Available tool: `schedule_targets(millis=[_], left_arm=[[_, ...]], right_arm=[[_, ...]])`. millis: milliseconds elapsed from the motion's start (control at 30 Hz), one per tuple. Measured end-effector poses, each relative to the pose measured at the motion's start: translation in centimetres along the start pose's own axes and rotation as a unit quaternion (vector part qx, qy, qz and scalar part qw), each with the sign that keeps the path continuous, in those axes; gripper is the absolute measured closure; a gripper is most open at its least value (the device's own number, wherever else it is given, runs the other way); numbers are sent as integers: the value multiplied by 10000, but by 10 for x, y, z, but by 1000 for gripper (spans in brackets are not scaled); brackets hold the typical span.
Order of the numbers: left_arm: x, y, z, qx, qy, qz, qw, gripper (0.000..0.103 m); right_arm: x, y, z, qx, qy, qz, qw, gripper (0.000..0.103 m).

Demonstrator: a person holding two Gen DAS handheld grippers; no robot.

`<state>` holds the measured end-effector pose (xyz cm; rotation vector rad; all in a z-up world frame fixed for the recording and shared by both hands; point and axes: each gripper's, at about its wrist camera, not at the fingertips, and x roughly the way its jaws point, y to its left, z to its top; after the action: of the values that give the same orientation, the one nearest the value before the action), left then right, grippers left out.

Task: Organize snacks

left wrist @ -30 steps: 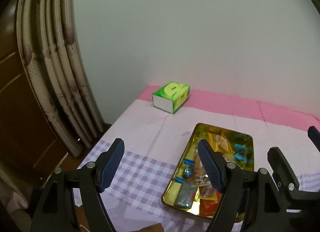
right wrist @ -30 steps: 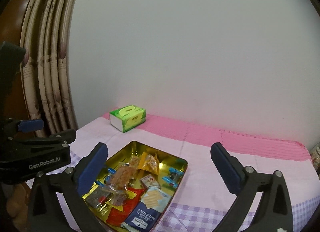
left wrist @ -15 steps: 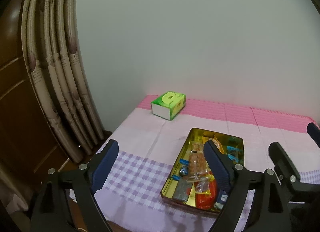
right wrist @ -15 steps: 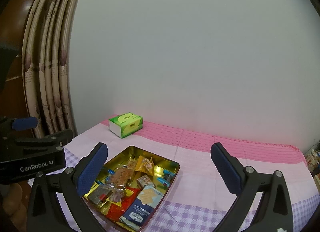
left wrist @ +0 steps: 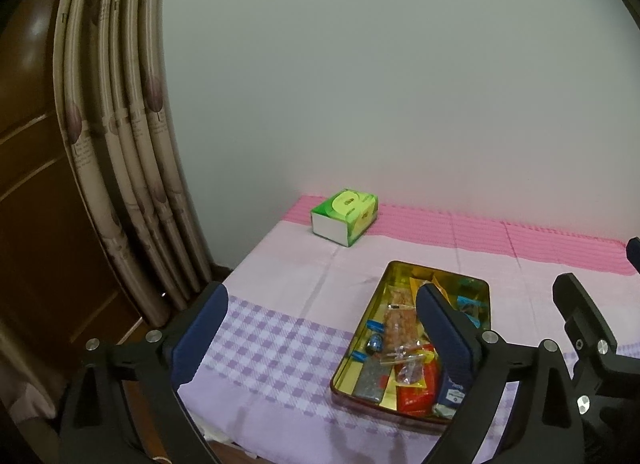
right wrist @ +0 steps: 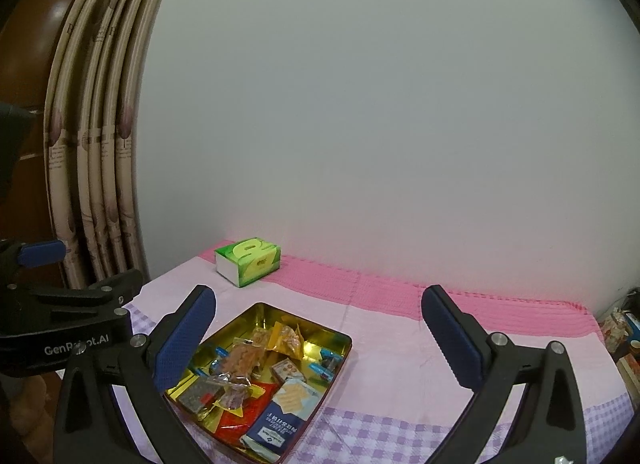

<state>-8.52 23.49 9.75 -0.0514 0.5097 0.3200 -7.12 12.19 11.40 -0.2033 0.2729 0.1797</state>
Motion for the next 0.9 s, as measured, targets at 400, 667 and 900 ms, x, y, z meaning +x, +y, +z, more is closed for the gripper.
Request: schedule_targets(millis=[400,667,900], left_arm=[[-2,-1,-1,31,-36,5,10000,7],[-2,-1,-1,53,-32,17,10000,6],[-2,-1,0,68,-18,13,10000,6]], right_arm=[[1,-1,0,-5,75,-48,10000,1],[1,-1,0,-20,84,-46,10000,1],[2,-1,-2,-9,145,-56,9999,1]])
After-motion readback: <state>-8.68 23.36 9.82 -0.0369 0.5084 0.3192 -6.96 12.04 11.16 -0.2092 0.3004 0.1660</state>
